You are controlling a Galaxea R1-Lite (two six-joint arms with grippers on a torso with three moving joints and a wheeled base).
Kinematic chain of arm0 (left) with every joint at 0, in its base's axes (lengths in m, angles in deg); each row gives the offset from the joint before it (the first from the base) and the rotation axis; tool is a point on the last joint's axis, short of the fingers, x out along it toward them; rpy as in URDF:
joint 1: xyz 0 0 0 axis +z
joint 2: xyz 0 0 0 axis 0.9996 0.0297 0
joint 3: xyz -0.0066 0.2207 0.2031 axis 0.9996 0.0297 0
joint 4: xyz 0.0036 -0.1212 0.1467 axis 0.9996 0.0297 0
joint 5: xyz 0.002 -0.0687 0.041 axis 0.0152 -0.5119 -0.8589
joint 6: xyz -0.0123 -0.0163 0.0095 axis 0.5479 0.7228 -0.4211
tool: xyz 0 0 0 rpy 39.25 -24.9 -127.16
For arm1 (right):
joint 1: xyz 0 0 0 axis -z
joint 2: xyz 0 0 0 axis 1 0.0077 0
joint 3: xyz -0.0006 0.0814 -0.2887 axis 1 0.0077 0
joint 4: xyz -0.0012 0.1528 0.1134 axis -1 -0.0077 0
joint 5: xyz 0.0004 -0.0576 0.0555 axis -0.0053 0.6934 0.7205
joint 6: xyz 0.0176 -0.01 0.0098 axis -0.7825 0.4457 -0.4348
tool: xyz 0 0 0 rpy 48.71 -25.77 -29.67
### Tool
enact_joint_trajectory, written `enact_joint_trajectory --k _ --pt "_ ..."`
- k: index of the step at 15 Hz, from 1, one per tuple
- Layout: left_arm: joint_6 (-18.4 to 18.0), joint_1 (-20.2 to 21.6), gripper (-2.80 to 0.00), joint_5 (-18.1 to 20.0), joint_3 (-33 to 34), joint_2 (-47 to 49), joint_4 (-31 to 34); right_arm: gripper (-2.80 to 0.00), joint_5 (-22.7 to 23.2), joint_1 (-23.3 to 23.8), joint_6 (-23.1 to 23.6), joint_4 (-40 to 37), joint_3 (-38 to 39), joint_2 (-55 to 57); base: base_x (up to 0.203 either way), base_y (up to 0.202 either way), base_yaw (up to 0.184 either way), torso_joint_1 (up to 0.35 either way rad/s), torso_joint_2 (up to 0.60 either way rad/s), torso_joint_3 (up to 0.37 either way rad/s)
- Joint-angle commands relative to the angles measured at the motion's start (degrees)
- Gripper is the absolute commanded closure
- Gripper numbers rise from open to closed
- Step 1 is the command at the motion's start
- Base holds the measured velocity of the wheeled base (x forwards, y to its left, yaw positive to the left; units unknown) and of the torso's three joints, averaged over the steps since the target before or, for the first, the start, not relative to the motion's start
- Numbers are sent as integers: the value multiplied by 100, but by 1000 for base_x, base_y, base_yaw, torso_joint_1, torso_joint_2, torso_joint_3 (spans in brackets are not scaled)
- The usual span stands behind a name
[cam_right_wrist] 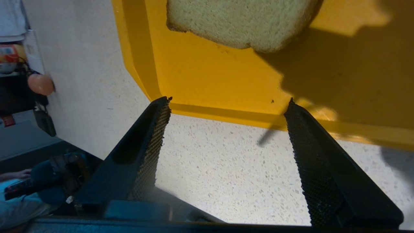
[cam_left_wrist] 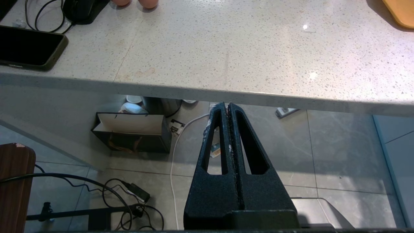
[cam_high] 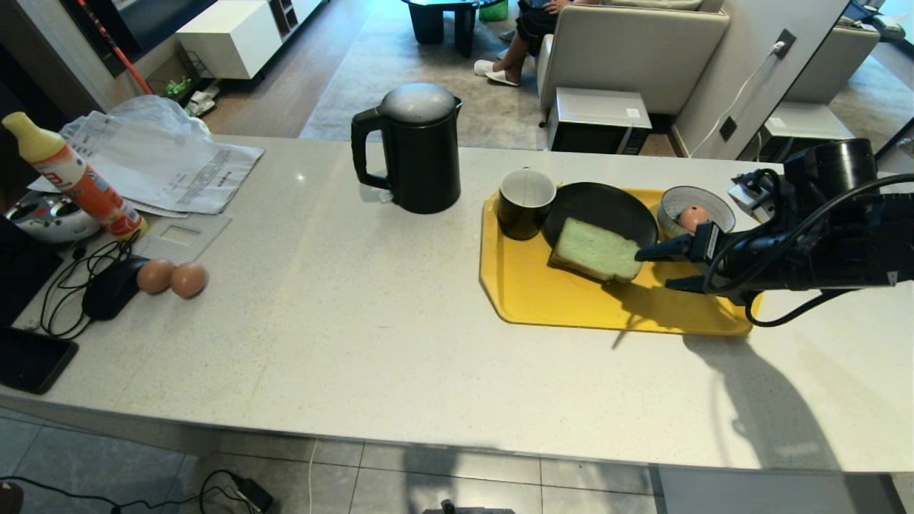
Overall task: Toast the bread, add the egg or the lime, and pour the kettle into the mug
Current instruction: Pick up the bread slice
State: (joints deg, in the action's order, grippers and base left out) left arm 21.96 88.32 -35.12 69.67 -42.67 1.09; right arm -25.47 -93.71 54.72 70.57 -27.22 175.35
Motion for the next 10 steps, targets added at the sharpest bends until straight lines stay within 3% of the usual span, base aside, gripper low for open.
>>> enact_joint_trajectory --k 1,10 --pt "4 0 0 -1 97 -4 -5 -280 228 133 -34 215 -4 253 0 0 0 0 0 0" --pt "4 6 0 -1 97 -4 -5 -280 307 160 -89 848 -185 946 0 0 0 0 0 0"
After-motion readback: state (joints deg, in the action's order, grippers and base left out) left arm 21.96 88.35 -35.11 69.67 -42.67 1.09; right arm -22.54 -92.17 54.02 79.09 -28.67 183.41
